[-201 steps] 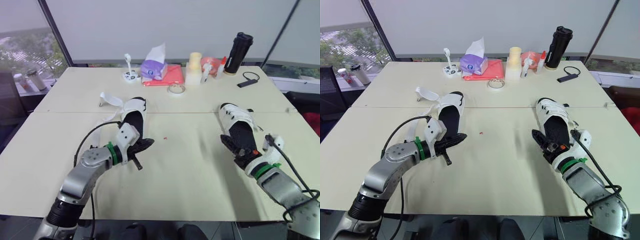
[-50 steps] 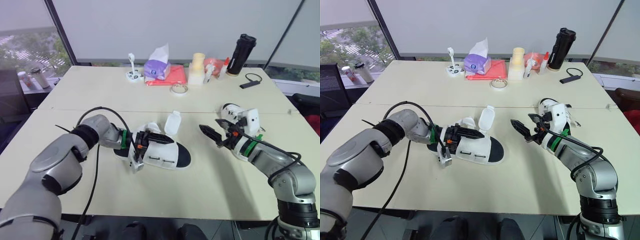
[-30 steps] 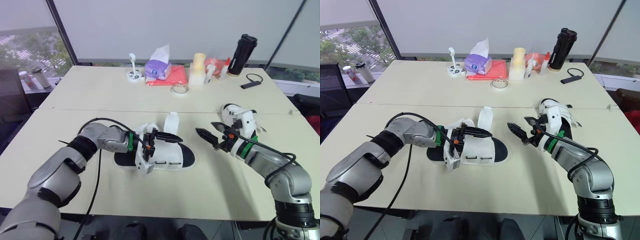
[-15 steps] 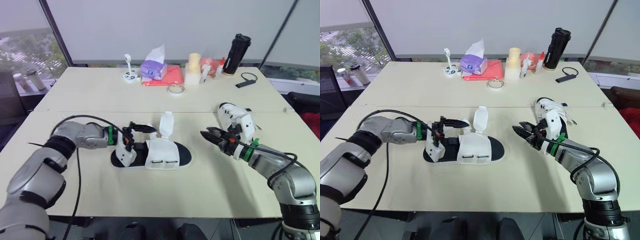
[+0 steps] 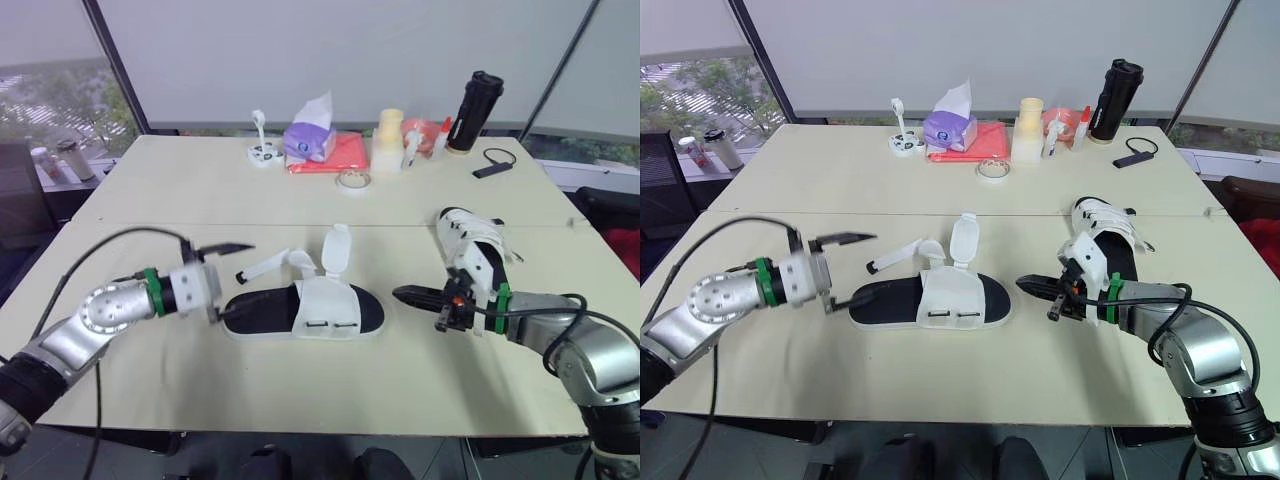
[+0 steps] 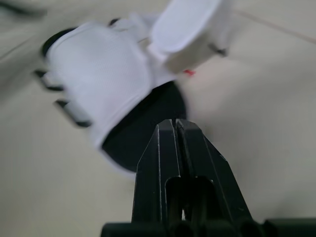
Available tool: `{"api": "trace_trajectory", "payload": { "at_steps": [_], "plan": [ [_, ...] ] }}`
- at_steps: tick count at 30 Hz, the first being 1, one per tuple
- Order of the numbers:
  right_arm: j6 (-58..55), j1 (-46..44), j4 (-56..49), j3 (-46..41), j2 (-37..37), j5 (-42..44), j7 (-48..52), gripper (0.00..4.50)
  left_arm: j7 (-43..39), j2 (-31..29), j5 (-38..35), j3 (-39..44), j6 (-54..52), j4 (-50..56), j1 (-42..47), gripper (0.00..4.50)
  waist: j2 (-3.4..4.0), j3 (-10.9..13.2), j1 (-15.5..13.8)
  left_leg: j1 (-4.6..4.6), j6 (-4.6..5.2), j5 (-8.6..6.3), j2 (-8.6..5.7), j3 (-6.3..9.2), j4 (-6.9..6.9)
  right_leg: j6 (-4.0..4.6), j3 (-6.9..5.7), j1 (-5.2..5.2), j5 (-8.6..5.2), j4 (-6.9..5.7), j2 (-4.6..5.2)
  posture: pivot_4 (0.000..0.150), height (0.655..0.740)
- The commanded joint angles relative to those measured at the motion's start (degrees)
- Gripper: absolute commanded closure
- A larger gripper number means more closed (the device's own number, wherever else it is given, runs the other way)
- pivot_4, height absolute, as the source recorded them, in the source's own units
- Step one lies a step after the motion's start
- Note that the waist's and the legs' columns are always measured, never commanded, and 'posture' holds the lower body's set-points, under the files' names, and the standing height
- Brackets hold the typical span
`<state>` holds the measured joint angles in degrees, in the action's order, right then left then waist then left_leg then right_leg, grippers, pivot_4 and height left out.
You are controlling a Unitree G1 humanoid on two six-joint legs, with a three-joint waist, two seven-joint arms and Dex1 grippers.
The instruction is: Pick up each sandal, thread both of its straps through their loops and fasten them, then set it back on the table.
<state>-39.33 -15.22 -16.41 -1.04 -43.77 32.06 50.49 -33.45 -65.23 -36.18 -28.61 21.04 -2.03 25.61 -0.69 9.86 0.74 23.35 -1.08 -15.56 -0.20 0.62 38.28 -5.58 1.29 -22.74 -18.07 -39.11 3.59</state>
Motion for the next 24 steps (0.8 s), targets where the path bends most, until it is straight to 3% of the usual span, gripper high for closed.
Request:
{"api": "trace_trajectory", "payload": {
  "at_steps": [1, 4, 12, 24],
  "plan": [
    [3.61, -1.65, 0.22, 3.21, 0.68, -2.35, 2.64, 4.43, 1.20, 0.01, -13.48, 9.14, -19.28, 9.93, -1.52, 0.00, 0.00, 0.00, 0.19, -0.01, 0.00, 0.00, 0.00, -0.02, 0.00, 0.00, 0.00, -0.01, 0.00, 0.00, -0.05, 0.150, 0.7400],
    [6.63, -3.72, 3.10, 6.62, 2.70, -5.50, 3.14, 4.43, 3.27, 2.07, -18.24, 15.58, -28.22, 13.61, -4.32, 0.00, 0.01, 0.00, 0.56, -0.04, 0.01, -0.01, 0.00, -0.06, -0.03, 0.00, 0.03, -0.04, 0.00, -0.01, -0.12, 0.150, 0.7400],
    [11.17, -5.99, 9.40, 11.32, 5.74, -10.18, 6.27, 4.43, 4.53, 9.99, -10.82, 24.25, -36.09, 16.12, -7.73, 0.00, -0.01, 0.00, -0.22, -0.04, 0.01, -0.01, -0.02, -0.06, -0.02, 0.01, 0.03, -0.01, -0.01, 0.02, -0.15, 0.150, 0.7400],
    [12.46, -8.00, 16.85, 12.22, 13.39, -9.94, 8.81, 4.43, 1.36, 17.96, -1.88, 28.22, -41.33, 16.57, -7.49, 0.00, -0.01, 0.00, 0.29, -0.07, 0.00, -0.01, 0.03, -0.07, -0.05, 0.01, 0.05, -0.04, 0.00, 0.01, -0.18, 0.150, 0.7400]
  ]
}}
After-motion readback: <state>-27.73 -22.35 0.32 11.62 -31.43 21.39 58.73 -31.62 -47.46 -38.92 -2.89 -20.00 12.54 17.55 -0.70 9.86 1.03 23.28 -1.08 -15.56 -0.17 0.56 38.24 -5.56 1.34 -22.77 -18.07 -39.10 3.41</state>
